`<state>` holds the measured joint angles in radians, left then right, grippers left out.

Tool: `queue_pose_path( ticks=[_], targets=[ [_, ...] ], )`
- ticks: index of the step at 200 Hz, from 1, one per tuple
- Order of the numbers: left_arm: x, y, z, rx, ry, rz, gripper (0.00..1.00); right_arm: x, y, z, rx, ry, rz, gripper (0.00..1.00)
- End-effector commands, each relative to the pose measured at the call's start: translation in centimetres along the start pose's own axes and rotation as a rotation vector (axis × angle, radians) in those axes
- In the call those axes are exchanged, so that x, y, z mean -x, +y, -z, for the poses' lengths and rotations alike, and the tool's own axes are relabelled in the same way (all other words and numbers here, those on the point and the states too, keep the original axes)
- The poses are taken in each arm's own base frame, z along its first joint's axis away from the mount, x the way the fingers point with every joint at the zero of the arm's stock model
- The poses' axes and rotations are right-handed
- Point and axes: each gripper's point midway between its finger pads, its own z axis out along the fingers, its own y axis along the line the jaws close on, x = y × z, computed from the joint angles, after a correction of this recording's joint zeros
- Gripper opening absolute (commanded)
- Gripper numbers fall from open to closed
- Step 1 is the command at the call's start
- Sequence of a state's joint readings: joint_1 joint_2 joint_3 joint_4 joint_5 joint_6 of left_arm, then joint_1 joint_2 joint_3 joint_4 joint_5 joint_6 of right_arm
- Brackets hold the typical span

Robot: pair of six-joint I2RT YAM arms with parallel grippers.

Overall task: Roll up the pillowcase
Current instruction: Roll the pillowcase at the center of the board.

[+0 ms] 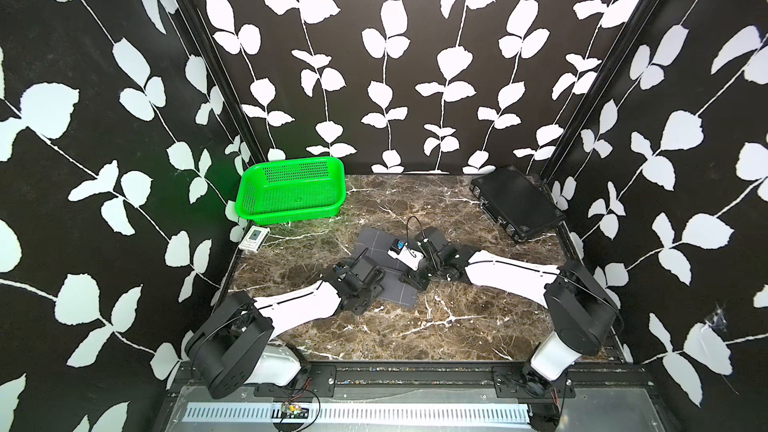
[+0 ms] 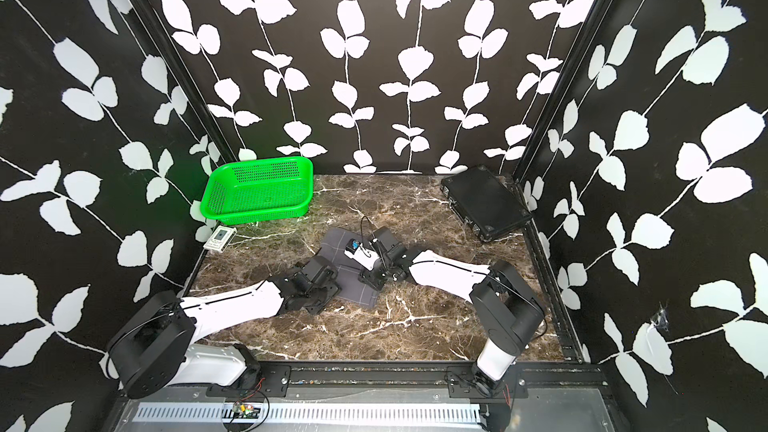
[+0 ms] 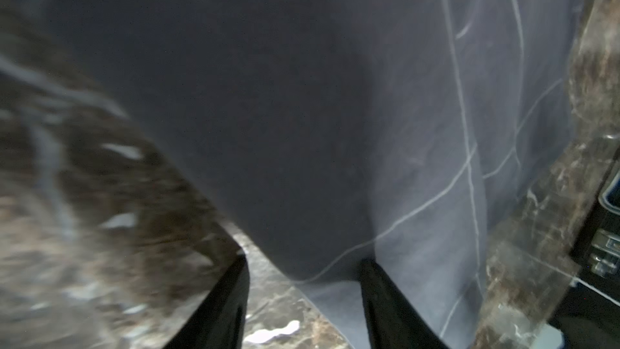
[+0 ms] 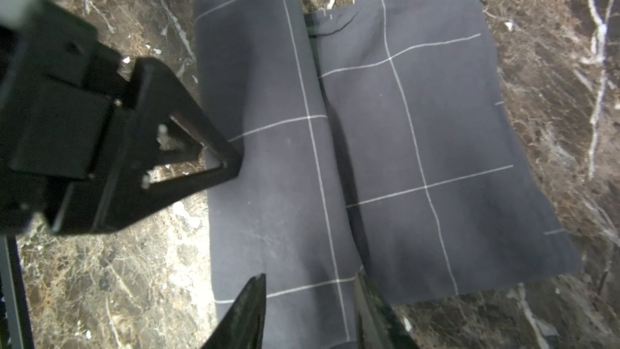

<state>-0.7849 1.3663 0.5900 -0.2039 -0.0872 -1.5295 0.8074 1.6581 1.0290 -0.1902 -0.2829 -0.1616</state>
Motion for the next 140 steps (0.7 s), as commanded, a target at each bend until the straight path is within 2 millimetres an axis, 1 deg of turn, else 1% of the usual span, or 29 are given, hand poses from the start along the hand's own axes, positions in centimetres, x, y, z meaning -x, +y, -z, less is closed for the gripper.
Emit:
queue_pose_path(
  ticks=[1,27,55,84,94,125,140],
  targets=[
    [-0.1,1.1,-1.2,0.000,-0.014,0.059,0.50,-0.6,-0.3,0.4,-0.020,0.001,0.000,0.45],
    [0.1,1.6,-1.5,-0.002,-0.027,0.066,0.40,-0.7,-0.4,0.6,-0.028,0.004,-0.001,0.46],
    [0.6,1.7,-1.5,0.006,-0.043,0.039,0.25,-0.7,-0.4,0.6,-0.025,0.005,-0.002,0.46],
    [1.7,0.5,-0.4,0.042,-0.048,-0.063,0.06,-0.3,-0.4,1.1,-0.032,-0.005,0.002,0.47],
    [1.9,0.4,0.1,0.073,-0.048,-0.102,0.00,-0.2,-0.4,1.2,-0.035,-0.005,0.002,0.47],
    [1.8,1.8,1.9,0.149,-0.025,-0.197,0.00,-0.2,-0.2,1.4,-0.024,0.007,0.006,0.47],
    [1.4,3.3,3.0,0.224,0.019,-0.258,0.00,-0.4,-0.2,1.4,-0.020,0.016,0.007,0.48]
  ],
)
